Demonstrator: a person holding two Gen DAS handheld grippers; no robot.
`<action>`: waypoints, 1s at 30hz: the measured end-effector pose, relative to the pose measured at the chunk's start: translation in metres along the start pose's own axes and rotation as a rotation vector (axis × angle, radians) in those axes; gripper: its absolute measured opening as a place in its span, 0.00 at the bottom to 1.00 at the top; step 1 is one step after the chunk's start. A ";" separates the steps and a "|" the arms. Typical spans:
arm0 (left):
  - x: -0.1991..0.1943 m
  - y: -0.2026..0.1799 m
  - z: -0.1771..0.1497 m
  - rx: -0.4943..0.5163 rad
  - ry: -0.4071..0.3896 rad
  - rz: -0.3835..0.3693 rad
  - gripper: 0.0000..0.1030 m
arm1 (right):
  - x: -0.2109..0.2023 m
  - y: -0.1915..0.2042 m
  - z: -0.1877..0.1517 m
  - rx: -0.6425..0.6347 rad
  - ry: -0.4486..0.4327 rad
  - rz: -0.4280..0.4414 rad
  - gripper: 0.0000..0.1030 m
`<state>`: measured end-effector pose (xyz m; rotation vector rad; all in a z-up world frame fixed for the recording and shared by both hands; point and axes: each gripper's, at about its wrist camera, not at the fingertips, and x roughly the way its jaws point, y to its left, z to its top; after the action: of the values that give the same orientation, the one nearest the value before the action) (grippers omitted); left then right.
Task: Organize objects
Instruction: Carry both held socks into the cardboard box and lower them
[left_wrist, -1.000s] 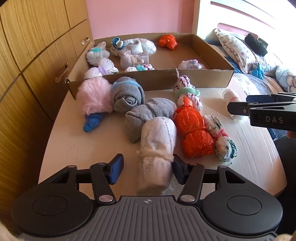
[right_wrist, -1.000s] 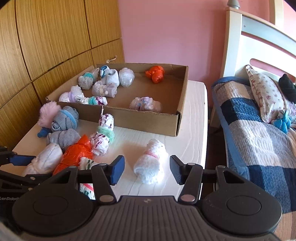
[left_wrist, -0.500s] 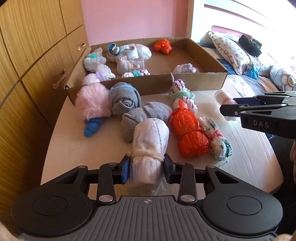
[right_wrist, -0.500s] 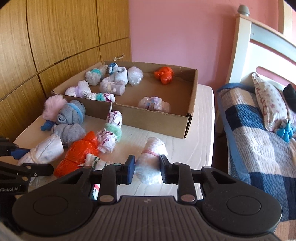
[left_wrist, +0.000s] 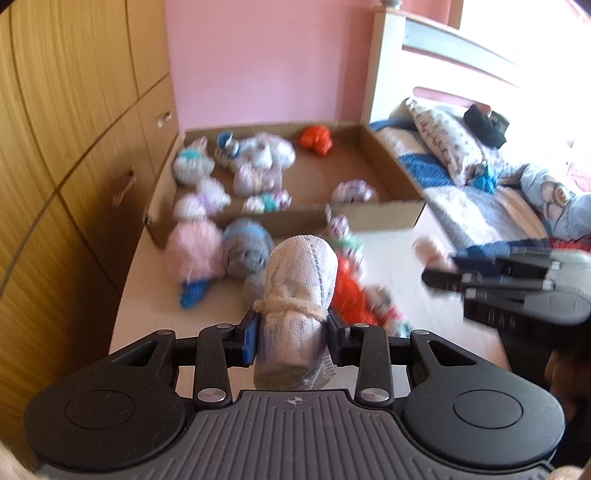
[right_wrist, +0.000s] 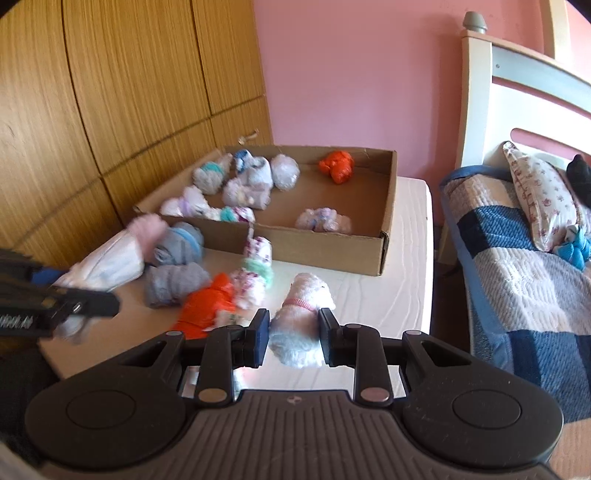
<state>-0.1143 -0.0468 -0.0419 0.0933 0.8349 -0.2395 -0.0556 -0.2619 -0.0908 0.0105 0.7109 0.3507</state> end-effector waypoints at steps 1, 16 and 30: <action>-0.002 -0.002 0.006 0.007 -0.007 -0.007 0.41 | -0.003 0.000 0.002 0.002 -0.001 0.001 0.25; 0.019 -0.019 0.142 0.017 -0.092 -0.054 0.42 | -0.031 -0.035 0.108 -0.029 -0.151 -0.001 0.25; 0.168 -0.028 0.205 0.048 0.074 -0.032 0.42 | 0.087 -0.068 0.158 -0.221 -0.018 -0.003 0.25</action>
<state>0.1351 -0.1394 -0.0290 0.1342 0.9046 -0.2874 0.1277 -0.2813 -0.0348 -0.1965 0.6513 0.4242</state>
